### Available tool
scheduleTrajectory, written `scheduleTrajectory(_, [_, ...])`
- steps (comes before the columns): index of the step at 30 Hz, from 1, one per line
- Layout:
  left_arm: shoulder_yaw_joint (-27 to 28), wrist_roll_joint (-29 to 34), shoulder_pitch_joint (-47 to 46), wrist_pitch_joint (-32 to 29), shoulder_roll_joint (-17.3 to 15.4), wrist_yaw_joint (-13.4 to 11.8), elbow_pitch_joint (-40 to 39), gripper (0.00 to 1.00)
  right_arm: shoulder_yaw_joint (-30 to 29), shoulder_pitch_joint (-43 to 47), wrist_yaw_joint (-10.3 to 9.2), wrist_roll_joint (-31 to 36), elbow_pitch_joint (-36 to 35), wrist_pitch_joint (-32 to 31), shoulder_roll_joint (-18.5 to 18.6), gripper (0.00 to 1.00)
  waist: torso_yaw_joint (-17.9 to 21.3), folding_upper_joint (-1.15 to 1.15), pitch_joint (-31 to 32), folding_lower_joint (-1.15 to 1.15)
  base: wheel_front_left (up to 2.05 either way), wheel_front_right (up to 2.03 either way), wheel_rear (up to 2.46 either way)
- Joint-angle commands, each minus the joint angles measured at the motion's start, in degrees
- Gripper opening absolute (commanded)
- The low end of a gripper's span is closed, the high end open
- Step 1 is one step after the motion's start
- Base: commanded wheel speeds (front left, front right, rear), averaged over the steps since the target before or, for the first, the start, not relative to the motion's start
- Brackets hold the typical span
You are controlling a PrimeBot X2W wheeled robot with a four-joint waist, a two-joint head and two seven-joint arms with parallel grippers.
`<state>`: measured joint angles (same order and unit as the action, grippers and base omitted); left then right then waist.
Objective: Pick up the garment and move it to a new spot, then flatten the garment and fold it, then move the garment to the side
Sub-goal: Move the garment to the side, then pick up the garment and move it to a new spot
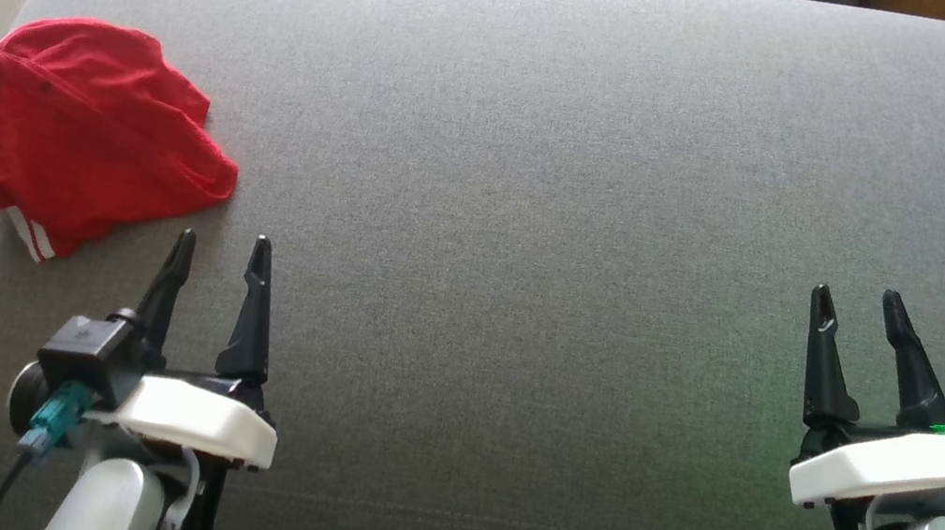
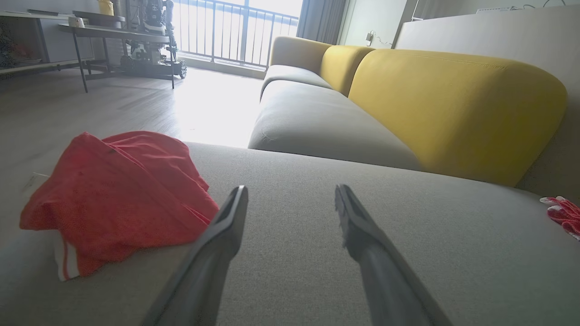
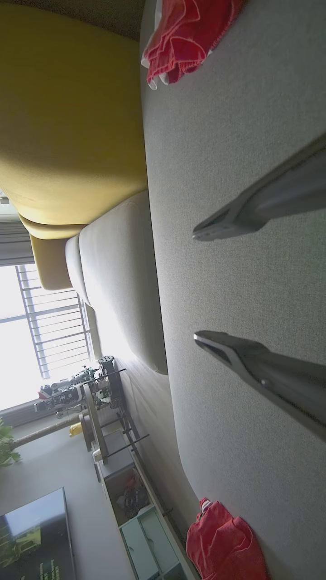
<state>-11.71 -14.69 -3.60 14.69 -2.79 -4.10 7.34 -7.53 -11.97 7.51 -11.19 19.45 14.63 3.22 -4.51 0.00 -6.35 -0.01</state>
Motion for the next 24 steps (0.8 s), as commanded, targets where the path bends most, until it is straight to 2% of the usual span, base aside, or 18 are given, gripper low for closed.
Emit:
scheduleTrajectory(1, [2.5, 0.1, -1.1, 0.3, -0.1, -0.1, -2.4, 1.00, 1.2, -0.6, -0.02, -0.3, -2.1, 0.4, -0.3, 1.00, 0.0, 0.00, 0.0, 0.01, 0.00, 0.00, 0.00])
scheduleTrajectory(18, [2.0, 0.9, -1.3, 0.3, -0.1, -0.1, -2.2, 1.00, 1.2, -0.6, -0.02, -1.9, -1.7, 0.4, -0.3, 1.00, 0.6, 0.00, -0.3, 0.01, 0.00, 0.00, 0.00])
scheduleTrajectory(24, [1.5, 1.1, -1.5, 0.3, -0.1, 0.4, -1.7, 1.00, 0.9, -0.4, -0.02, -2.0, -1.6, 0.4, -0.3, 1.00, -0.4, 0.00, -0.4, 0.01, 0.00, 0.00, 0.00])
